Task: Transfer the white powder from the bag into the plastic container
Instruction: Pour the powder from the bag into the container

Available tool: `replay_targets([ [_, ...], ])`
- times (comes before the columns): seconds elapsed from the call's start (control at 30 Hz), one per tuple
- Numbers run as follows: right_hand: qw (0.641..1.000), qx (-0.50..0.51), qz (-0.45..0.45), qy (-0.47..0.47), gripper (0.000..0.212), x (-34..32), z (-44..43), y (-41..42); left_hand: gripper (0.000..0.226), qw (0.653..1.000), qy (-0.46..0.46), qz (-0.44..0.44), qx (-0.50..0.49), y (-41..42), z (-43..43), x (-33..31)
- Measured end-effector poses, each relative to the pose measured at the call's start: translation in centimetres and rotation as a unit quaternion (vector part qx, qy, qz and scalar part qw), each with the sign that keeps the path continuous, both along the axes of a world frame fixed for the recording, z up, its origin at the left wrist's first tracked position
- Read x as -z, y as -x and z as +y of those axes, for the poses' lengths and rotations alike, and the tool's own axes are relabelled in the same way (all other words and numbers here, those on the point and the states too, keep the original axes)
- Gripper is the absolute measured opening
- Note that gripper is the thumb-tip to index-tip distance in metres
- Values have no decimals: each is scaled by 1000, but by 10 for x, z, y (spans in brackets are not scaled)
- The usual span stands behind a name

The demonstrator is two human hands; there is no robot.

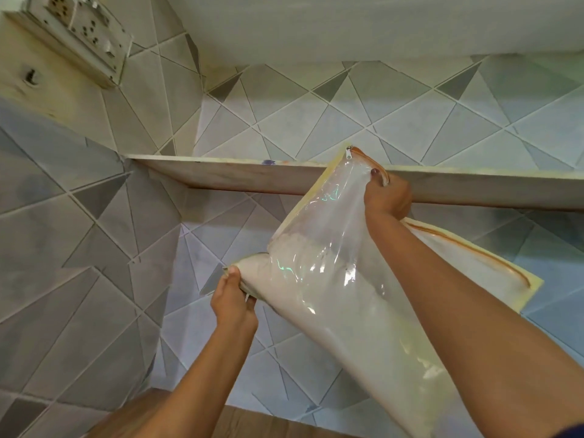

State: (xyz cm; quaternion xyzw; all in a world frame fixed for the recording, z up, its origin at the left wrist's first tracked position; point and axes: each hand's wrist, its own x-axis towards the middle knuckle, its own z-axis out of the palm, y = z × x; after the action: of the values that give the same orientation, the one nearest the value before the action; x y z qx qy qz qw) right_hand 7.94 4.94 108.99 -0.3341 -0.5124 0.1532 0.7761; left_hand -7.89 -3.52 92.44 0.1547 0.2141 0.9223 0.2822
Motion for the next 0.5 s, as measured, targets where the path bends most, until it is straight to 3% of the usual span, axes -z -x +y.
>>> replay_targets([
  [0.17, 999, -10, 41, 4, 32, 5, 11, -27, 31, 999, -3, -20, -33, -5, 18, -42],
  [0.37, 997, -33, 68, 32, 25, 18, 30, -65, 5, 998, -6, 14, -66, -14, 40, -85],
  [0.5, 997, -54, 42, 36, 26, 22, 39, -91, 21, 997, -22, 47, -63, -19, 57, -100],
])
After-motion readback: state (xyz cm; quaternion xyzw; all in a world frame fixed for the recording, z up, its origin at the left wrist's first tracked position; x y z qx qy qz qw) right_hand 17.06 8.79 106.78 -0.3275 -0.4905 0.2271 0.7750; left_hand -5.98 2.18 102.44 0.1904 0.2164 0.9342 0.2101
